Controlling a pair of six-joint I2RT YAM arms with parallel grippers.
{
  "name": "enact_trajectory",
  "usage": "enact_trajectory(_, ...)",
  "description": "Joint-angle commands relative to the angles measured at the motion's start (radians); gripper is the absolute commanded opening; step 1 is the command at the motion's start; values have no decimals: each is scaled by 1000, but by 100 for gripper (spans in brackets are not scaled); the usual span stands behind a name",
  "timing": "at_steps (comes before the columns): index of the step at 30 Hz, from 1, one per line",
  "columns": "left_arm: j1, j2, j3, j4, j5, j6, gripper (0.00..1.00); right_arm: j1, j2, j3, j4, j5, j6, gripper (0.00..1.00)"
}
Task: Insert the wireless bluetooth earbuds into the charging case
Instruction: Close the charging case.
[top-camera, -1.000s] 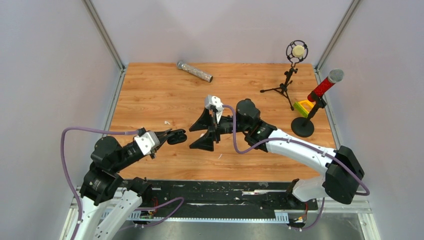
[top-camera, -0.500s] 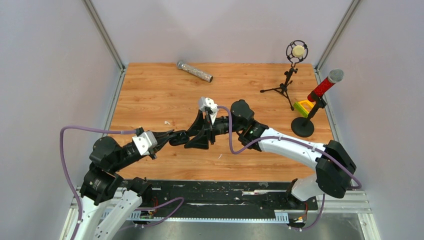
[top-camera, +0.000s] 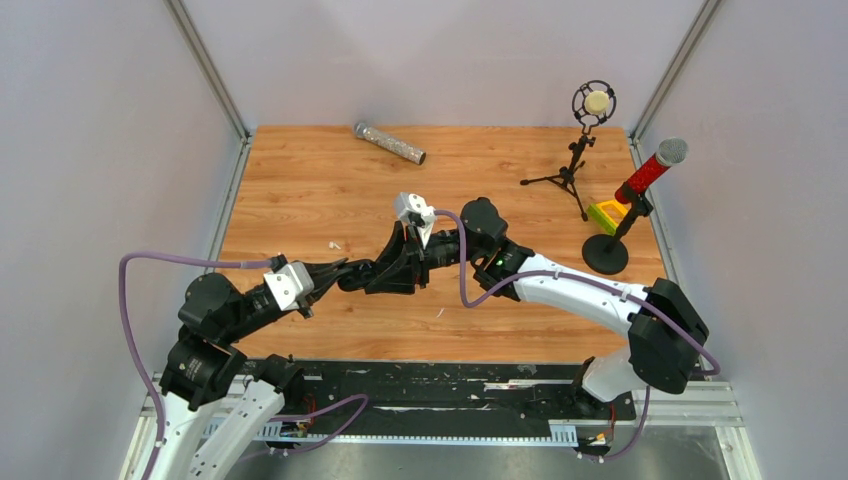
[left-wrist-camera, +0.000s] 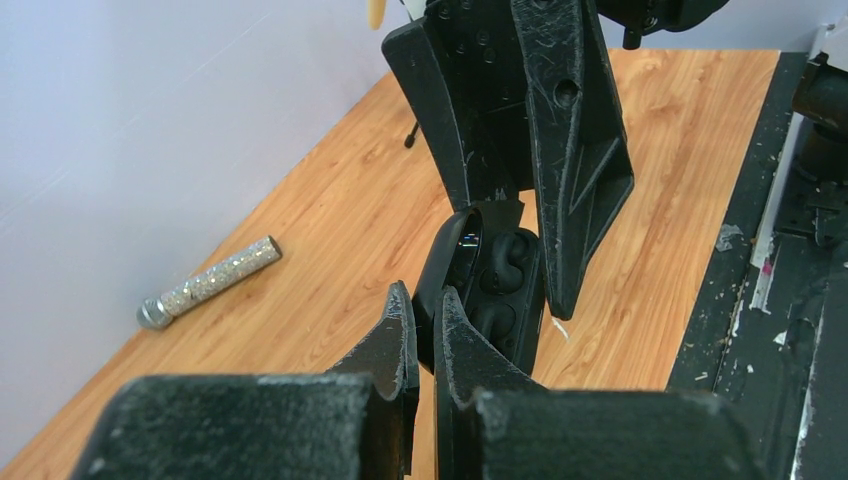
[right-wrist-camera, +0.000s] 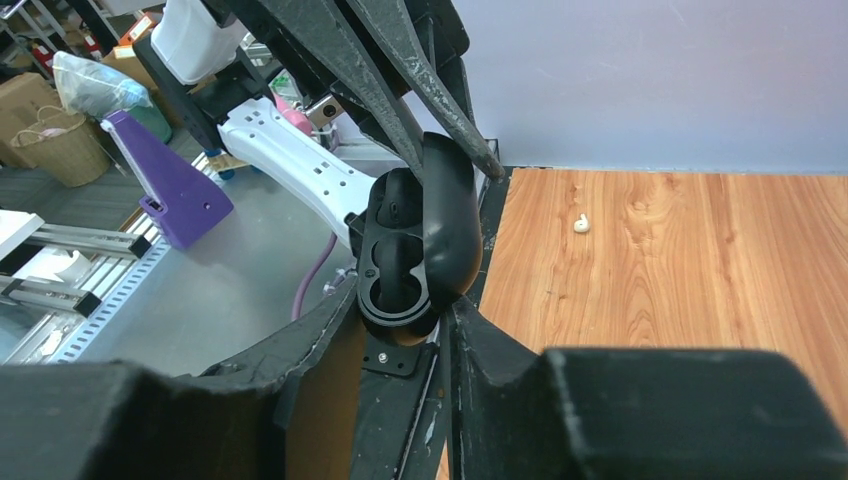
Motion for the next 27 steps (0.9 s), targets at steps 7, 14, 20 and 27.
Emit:
enact_trajectory(7,-1,0,20,40,25,6,0,5,11,50,45,-25,5,0)
enact_trajectory(14,-1,-3,37,13,6,59,19,5,11,43,6,0,-21,0)
enact_trajectory(20,-1,-4,61,-6,-21,103,27,5,-4,27,-33,23,-68,0)
enact_trajectory(27,-1,-4,73,-14,-22,124,31,4,3,20,-61,40,-103,0)
